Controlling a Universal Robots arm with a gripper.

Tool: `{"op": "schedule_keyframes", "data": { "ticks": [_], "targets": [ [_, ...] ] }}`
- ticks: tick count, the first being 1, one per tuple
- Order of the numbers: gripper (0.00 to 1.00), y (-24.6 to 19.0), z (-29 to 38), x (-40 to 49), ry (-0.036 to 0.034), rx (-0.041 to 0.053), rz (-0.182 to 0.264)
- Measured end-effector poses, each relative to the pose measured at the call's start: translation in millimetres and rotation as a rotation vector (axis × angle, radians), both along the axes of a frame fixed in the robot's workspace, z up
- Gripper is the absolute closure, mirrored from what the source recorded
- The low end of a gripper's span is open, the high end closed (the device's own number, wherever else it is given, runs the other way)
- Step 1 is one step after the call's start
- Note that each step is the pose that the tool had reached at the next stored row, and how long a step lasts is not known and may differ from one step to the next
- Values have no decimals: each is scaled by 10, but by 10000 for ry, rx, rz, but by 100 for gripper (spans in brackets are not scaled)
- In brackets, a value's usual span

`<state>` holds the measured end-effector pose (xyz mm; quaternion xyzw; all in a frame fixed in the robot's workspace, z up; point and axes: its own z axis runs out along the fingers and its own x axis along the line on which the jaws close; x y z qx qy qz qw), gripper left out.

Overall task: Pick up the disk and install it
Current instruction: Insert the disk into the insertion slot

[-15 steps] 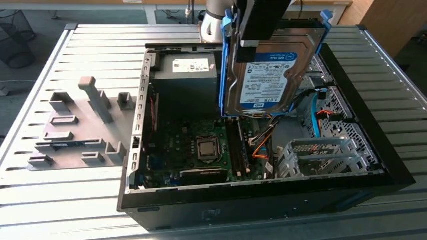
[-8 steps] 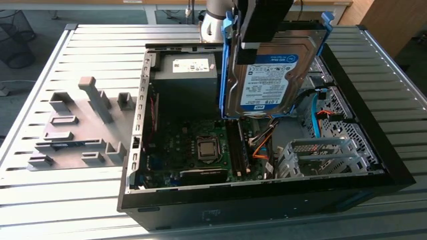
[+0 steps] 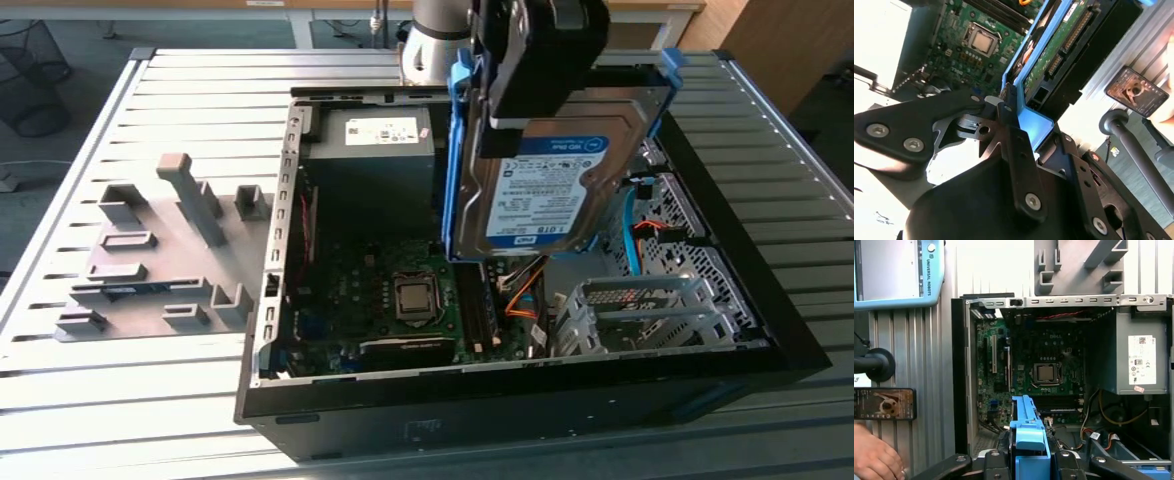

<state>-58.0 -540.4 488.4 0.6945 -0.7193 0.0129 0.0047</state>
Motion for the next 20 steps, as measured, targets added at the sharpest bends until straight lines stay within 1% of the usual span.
{"op": "schedule_keyframes", "data": {
  "ticks": [1,3,10,13,15,20],
  "targets": [
    [64,-18,-3,7,1,-2,0],
    [64,-31,-15,62,1,2,-2],
    [64,-36,-65,377,6,2,0],
    [64,-46,-84,499,7,0,1],
    [64,-51,-89,530,8,-2,1],
    [64,-51,-90,533,8,0,0]
  ]
}}
